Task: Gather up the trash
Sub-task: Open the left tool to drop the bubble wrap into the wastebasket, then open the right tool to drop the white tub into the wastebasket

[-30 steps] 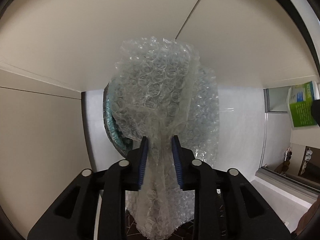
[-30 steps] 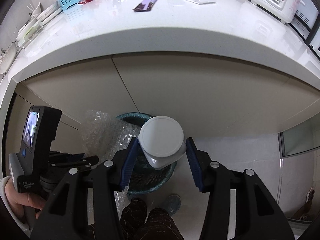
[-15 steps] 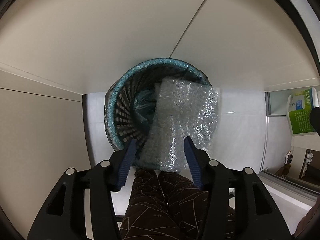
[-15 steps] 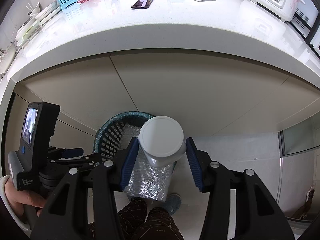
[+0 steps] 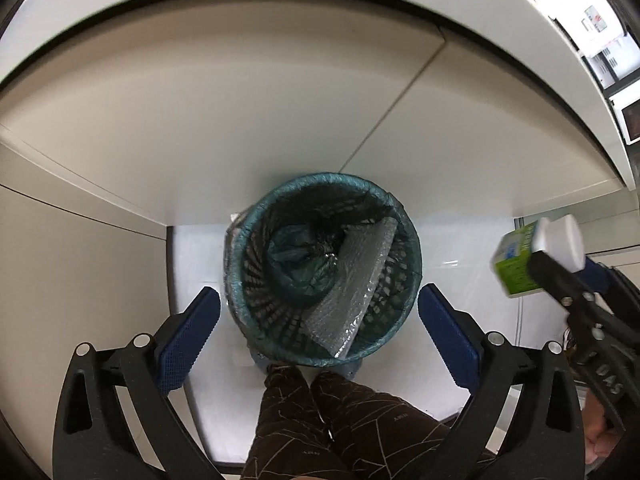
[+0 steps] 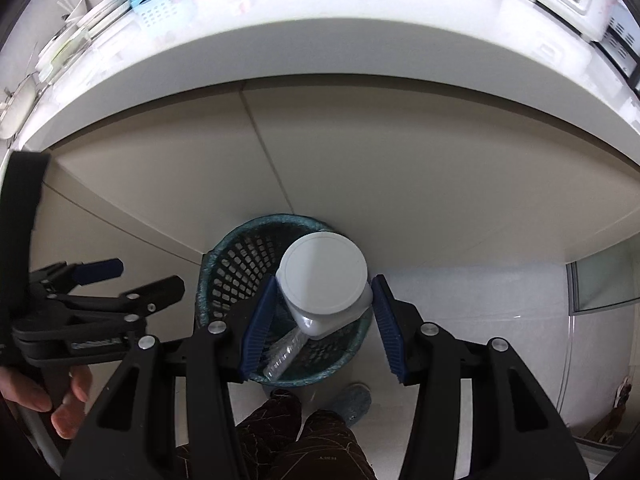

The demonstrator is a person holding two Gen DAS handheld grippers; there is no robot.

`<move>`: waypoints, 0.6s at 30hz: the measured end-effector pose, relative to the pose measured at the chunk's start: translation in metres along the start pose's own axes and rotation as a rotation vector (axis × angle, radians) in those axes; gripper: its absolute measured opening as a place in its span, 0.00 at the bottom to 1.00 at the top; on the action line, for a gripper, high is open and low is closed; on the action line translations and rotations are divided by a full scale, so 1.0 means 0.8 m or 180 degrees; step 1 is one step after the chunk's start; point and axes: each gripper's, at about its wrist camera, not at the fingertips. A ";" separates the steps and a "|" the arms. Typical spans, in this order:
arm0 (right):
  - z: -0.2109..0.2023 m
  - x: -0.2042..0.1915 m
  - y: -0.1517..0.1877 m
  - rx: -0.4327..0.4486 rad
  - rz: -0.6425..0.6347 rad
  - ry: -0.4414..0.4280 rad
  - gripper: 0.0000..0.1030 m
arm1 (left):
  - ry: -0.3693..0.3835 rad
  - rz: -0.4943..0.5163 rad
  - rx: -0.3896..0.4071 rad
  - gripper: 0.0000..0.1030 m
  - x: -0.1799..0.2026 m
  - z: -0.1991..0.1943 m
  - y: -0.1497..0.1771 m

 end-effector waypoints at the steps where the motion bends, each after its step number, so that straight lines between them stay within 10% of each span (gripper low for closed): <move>1: 0.003 -0.002 -0.001 -0.0007 -0.0027 -0.0012 0.46 | -0.0043 0.0012 0.0063 0.94 -0.004 -0.006 0.000; 18: 0.049 -0.042 -0.003 -0.0220 -0.0147 -0.0021 0.46 | -0.0126 -0.0108 0.0191 0.94 -0.087 -0.030 0.000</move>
Point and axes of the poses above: each gripper's, at about its wrist camera, not at the fingertips, and z roughly the way its jaws point, x to its right, y to its underside, and after that the axes turned 6 degrees about -z, right-handed
